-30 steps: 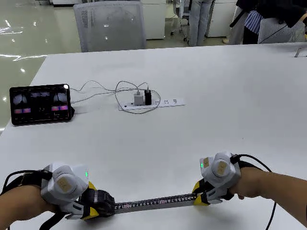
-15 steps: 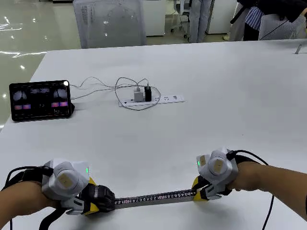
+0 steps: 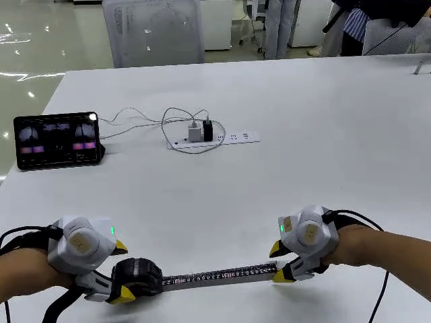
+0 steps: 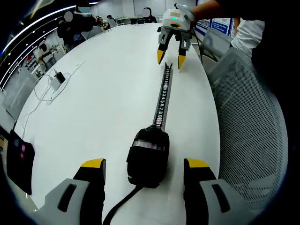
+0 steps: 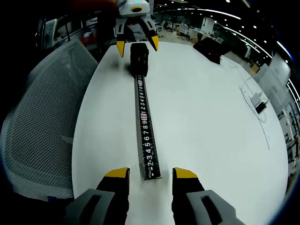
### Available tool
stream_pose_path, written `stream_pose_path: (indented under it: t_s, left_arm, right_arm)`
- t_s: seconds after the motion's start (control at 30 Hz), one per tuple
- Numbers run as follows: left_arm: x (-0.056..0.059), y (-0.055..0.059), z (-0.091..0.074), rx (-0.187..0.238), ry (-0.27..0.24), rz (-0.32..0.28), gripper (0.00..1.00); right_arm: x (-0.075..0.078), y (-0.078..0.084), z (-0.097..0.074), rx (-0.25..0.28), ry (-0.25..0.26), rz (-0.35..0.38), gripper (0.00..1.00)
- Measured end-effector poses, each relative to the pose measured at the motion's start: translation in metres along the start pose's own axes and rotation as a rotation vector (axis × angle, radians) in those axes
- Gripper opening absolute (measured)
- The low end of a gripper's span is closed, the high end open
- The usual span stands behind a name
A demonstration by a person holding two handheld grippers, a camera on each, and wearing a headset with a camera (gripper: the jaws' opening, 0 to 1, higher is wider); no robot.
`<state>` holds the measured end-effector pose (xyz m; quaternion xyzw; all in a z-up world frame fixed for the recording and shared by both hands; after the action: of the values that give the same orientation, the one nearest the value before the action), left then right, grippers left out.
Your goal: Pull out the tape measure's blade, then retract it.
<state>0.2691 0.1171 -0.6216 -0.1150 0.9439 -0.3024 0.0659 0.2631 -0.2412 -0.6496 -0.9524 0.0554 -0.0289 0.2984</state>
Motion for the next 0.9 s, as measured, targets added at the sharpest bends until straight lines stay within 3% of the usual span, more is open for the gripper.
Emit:
stream_pose_path:
  t_s: [0.07, 0.23, 0.33, 0.43, 0.57, 0.77, 0.83, 0.9]
  left_arm:
    - [0.003, 0.000, -0.002, 0.014, 0.007, -0.002, 0.74]
    - [0.004, 0.001, -0.006, 0.031, -0.010, -0.037, 0.80]
    - [0.004, 0.003, -0.009, 0.053, -0.033, -0.073, 0.88]
    - [0.004, 0.006, -0.012, 0.098, -0.076, -0.158, 0.98]
    - [0.008, 0.011, -0.019, 0.184, -0.091, -0.270, 0.99]
    - [0.014, 0.026, -0.030, 0.270, -0.182, -0.403, 0.99]
    - [0.012, 0.034, -0.035, 0.288, -0.245, -0.409, 0.99]
    - [0.013, 0.039, -0.041, 0.336, -0.297, -0.421, 0.99]
  right_arm:
    - [0.000, 0.000, -0.002, 0.008, 0.014, 0.011, 0.37]
    - [-0.005, 0.005, -0.006, 0.019, 0.029, 0.047, 0.42]
    - [-0.006, 0.008, -0.008, 0.039, 0.061, 0.088, 0.48]
    - [-0.008, 0.010, -0.013, 0.079, 0.103, 0.142, 0.55]
    - [-0.009, 0.017, -0.020, 0.118, 0.170, 0.219, 0.65]
    - [-0.015, 0.029, -0.032, 0.174, 0.256, 0.286, 0.77]
    - [-0.018, 0.032, -0.036, 0.191, 0.274, 0.302, 0.78]
    - [-0.021, 0.036, -0.040, 0.210, 0.296, 0.317, 0.79]
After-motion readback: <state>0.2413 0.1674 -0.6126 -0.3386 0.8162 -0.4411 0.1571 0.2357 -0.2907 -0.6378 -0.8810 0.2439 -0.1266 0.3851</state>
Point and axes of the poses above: the centre of the closed fingertips' face, and the gripper's own axes: z roughly forward along the fingers, x roughly to its right, y roughly out of its underside, the point moved 10 cm from there along -z, roughly backward along the fingers, and after that the axes turned 4 degrees about x, right-handed, at the moved point
